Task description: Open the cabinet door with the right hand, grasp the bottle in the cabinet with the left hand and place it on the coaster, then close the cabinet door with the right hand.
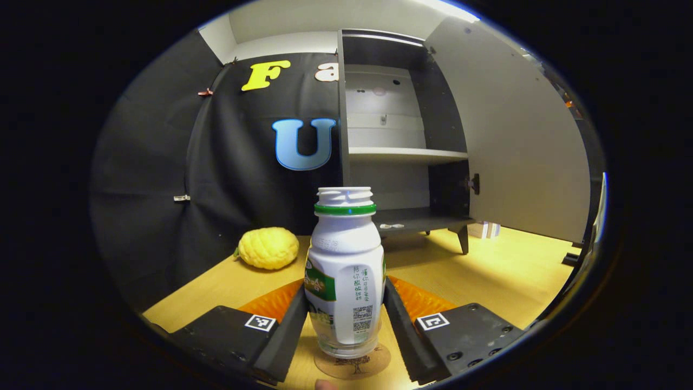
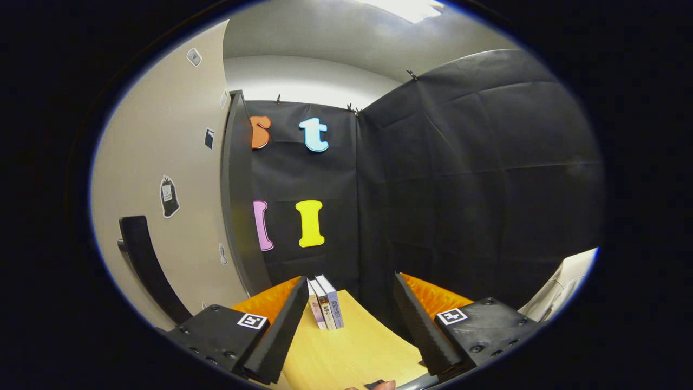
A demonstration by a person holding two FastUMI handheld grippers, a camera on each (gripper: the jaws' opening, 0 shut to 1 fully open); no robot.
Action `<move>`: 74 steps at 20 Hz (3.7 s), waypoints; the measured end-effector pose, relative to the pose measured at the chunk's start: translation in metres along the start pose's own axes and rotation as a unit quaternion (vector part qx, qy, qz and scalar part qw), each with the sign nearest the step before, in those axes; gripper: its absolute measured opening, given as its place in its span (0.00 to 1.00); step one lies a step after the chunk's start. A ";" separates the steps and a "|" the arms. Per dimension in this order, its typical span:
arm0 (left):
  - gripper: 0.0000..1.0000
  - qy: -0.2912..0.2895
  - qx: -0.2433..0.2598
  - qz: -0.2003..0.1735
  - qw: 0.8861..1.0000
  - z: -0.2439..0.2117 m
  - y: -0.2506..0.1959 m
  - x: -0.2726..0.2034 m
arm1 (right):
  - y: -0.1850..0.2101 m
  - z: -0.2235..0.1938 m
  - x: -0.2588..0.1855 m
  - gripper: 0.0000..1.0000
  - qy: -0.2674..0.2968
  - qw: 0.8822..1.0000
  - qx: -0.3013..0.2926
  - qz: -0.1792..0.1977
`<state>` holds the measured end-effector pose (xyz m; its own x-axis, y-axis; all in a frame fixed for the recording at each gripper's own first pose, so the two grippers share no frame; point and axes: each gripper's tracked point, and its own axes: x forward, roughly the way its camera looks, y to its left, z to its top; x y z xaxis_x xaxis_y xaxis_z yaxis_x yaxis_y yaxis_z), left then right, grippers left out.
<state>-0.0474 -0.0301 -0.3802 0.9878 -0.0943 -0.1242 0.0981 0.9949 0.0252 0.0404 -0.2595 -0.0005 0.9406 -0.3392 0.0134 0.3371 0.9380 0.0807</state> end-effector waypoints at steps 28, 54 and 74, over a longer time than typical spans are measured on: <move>0.94 0.020 -0.053 0.010 0.998 0.121 -0.004 -0.006 | 0.006 0.004 -0.003 0.98 0.001 0.999 0.023 0.029; 0.93 -0.026 -0.018 0.066 0.997 0.300 0.012 -0.039 | 0.095 0.007 -0.043 0.96 0.030 0.987 0.044 0.154; 0.93 -0.039 -0.018 0.060 0.997 0.306 0.049 -0.050 | 0.307 -0.020 -0.104 0.97 0.033 0.973 0.009 0.229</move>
<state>-0.0545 0.0124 -0.0692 0.9986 0.0251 -0.0457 -0.0251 0.9997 -0.0010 0.0471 0.0656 0.0027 0.9927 0.1201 -0.0116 -0.1184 0.9881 0.0982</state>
